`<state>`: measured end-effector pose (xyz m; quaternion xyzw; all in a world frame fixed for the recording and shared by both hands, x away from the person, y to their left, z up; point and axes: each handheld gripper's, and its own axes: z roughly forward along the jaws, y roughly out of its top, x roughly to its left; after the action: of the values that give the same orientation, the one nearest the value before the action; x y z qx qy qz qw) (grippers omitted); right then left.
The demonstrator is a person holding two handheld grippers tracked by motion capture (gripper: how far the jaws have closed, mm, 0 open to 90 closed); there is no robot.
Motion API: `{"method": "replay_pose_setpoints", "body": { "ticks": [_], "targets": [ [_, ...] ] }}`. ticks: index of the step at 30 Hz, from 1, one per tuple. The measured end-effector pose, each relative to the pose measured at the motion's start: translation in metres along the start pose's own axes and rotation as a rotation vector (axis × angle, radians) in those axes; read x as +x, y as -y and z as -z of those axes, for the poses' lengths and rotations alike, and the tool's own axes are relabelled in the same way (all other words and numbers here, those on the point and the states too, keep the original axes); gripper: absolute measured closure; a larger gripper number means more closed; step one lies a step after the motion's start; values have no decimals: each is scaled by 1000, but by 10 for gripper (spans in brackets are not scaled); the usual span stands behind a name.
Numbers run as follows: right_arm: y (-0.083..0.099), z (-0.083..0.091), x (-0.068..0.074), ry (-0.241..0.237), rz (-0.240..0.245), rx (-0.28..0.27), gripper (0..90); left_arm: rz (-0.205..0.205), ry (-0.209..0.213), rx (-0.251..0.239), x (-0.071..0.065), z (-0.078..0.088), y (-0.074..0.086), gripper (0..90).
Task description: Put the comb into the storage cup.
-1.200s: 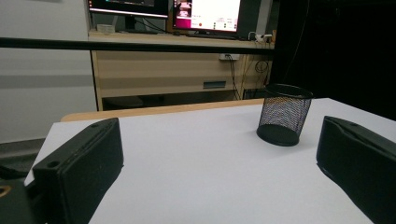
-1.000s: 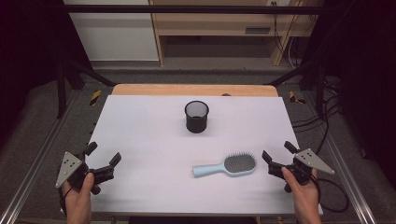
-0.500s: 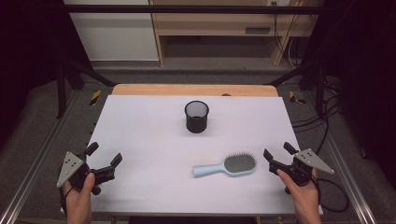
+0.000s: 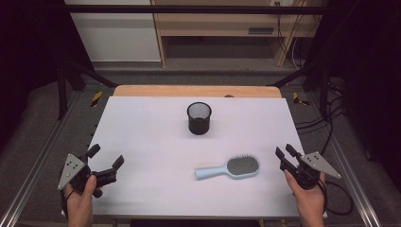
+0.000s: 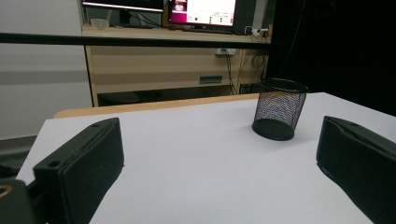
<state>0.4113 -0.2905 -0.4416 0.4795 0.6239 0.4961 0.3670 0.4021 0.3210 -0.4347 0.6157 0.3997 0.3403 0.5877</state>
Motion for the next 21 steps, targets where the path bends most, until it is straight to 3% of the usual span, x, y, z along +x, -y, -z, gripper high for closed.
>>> {"method": "replay_pose_setpoints", "body": {
  "ticks": [1, 5, 9, 10, 16, 21],
  "targets": [
    [0, 0, 0, 0, 0, 0, 610, 0, 0, 0, 0, 0, 0, 10],
    [2, -1, 0, 25, 29, 31, 746, -2, 1, 6, 0, 0, 0, 11],
    [4, -2, 1, 27, 28, 58, 801, -3, 3, 7, 0, -1, 0, 11],
    [6, -4, 2, 26, 32, 90, 828, -6, 4, 8, -1, -1, 0, 12],
    [10, -9, 4, 13, 30, 172, 863, -6, 9, 13, -1, -1, 0, 12],
    [11, -11, 3, 13, 24, 205, 884, -7, 9, 16, -1, -1, 1, 14]
  ]
}}
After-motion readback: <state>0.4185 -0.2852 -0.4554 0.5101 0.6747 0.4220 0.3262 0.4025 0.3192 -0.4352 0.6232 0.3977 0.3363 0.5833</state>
